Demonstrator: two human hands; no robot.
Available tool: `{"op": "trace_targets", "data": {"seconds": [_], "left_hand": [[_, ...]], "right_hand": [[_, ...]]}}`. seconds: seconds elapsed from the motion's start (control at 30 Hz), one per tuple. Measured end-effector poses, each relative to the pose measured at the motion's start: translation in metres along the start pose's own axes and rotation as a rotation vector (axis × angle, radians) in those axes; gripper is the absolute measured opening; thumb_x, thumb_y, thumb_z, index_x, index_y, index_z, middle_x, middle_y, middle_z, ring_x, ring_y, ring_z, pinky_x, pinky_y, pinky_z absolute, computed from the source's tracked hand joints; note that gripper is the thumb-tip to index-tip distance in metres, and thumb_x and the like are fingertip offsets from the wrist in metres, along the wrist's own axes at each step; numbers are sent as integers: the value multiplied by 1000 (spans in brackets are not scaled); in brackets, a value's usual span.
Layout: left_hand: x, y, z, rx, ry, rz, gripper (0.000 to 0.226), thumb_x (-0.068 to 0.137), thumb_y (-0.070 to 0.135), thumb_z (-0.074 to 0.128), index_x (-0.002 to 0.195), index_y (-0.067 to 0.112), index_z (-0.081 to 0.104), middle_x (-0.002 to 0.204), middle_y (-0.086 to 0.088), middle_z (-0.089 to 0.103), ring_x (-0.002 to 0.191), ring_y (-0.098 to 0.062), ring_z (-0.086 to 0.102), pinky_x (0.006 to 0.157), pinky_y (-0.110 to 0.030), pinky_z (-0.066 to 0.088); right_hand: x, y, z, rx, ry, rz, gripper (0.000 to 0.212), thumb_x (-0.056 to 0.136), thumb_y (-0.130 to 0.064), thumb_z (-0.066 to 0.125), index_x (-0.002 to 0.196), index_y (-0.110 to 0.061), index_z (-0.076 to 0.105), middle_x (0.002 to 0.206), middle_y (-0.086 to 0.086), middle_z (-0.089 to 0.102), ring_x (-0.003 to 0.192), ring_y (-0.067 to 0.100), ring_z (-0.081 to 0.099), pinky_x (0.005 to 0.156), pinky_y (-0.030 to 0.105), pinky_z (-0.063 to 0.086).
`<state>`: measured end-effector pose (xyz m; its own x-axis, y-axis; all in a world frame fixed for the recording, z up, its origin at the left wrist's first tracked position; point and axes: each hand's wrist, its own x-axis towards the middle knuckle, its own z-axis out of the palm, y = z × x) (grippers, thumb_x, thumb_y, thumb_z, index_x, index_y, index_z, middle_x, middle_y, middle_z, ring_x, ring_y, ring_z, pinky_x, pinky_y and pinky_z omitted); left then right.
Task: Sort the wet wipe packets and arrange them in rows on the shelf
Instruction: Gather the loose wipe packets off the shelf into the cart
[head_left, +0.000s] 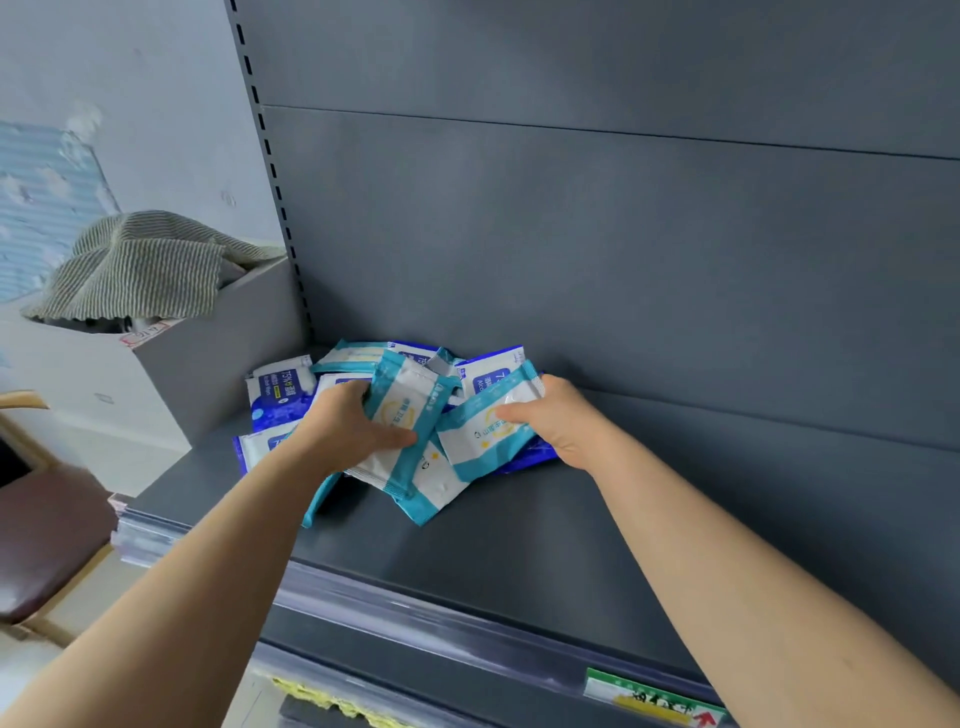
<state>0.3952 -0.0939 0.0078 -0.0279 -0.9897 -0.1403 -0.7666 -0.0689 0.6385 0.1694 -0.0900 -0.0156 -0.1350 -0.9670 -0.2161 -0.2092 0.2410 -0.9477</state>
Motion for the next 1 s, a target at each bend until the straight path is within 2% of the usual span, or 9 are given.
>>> {"op": "trace_targets", "data": {"seconds": [0.1,0.17,0.23,0.37,0.53,0.63,0.73,0.9,1.0], "left_hand": [[-3,4,7,-10,68,80,66,65,36,85,118,10,57,107,-3,61,90,-20,58,67,-30,46],[-7,11,13,-21,91,142,44,64,33,86,95,16,60,92,0,62,75,-14,55,55,-25,38],[-14,22,20,-17,80,182,38,65,31,85,78,21,51,77,5,54,64,-8,46,49,-23,29],[-19,38,40,-88,-28,185,47,64,36,85,88,11,54,84,-1,57,73,-18,52,55,-27,39],[-26,53,56,-145,-133,142,48,68,37,83,98,17,52,89,3,56,83,-17,55,69,-33,50],[-30,55,61,-276,-166,138,51,66,31,86,104,18,54,94,6,60,82,-12,58,71,-30,51],[-34,56,69,-438,-205,116,54,63,25,88,106,19,56,99,5,67,88,-15,66,80,-39,57],[-56,85,90,-610,-287,201,35,81,17,74,108,19,52,100,4,67,81,-10,67,57,-23,55],[-72,115,105,-633,-387,270,23,93,13,59,111,20,46,106,1,66,83,-10,66,58,-21,53]], "right_hand": [[-6,-4,-9,6,17,-11,27,80,3,70,106,-2,64,101,10,72,88,22,70,77,34,57],[-14,-7,-22,8,20,-23,27,79,4,69,106,-1,65,99,11,72,87,22,70,73,30,56],[-23,-7,-39,-22,36,-24,26,79,4,69,103,-3,65,98,9,73,86,21,70,75,30,56],[-44,3,-69,-64,44,16,16,79,2,70,89,-11,70,96,8,74,87,21,71,84,35,56],[-67,16,-82,1,1,93,16,82,3,68,89,-11,69,88,5,74,73,13,71,68,25,58],[-76,16,-83,17,14,75,20,83,3,67,100,-7,68,101,9,73,84,18,70,79,29,56],[-88,20,-87,65,26,66,23,83,5,65,104,-5,66,104,11,72,92,24,69,87,35,54],[-118,28,-121,114,164,2,20,82,3,68,97,-10,66,96,5,74,87,19,71,80,32,56],[-145,31,-153,147,246,-16,23,81,2,69,100,-11,65,93,2,75,85,17,71,74,30,57]]}}
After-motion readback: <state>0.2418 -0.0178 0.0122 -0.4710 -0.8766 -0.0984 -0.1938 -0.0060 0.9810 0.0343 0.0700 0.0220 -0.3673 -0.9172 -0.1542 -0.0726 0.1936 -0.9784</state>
